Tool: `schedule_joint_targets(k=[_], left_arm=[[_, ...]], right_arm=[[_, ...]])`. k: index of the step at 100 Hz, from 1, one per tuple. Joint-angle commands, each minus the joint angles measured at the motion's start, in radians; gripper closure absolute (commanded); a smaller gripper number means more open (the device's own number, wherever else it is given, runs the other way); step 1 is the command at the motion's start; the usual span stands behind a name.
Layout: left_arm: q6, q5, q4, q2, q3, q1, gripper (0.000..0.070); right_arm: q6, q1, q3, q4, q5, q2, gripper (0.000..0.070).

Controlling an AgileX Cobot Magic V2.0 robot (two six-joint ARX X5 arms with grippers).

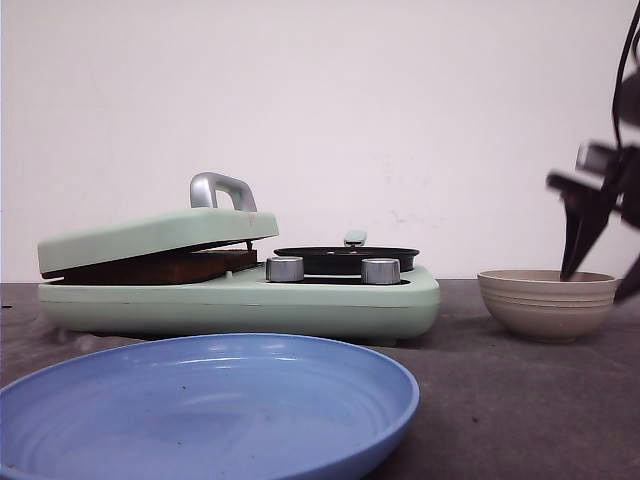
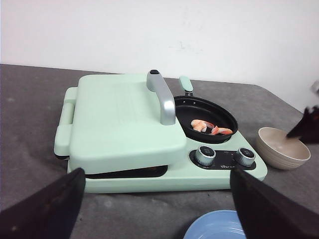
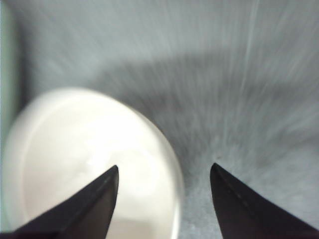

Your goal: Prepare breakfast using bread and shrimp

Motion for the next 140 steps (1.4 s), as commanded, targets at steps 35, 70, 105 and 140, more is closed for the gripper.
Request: schedule_joint_targets(k=[35,70,105,140], left_arm=[[-0.014,-0.003,0.007,0.005,0.0,-0.003,0.0188],[-0.027,-0.003,-0.01,0.005,0.0,-0.003,0.0196],[-0.028,0.002,-0.045,0.005,0.0,-0.003,0.07],[-0.132,-0.008,0.113,0.005,-0.002,-0.003,0.07]], right_arm=[[0.013,0.015,0.018,0.002,-0.095,-0.247,0.0341],[-0.006,0.138,0.018,0.01,-0.187,-0.423,0.0387],[-0.134,0.309,0.018,0.015,-0.232,-0.602,0.07],[-0.273,0.499,-0.009,0.035,-0.232,-0.649,0.07]])
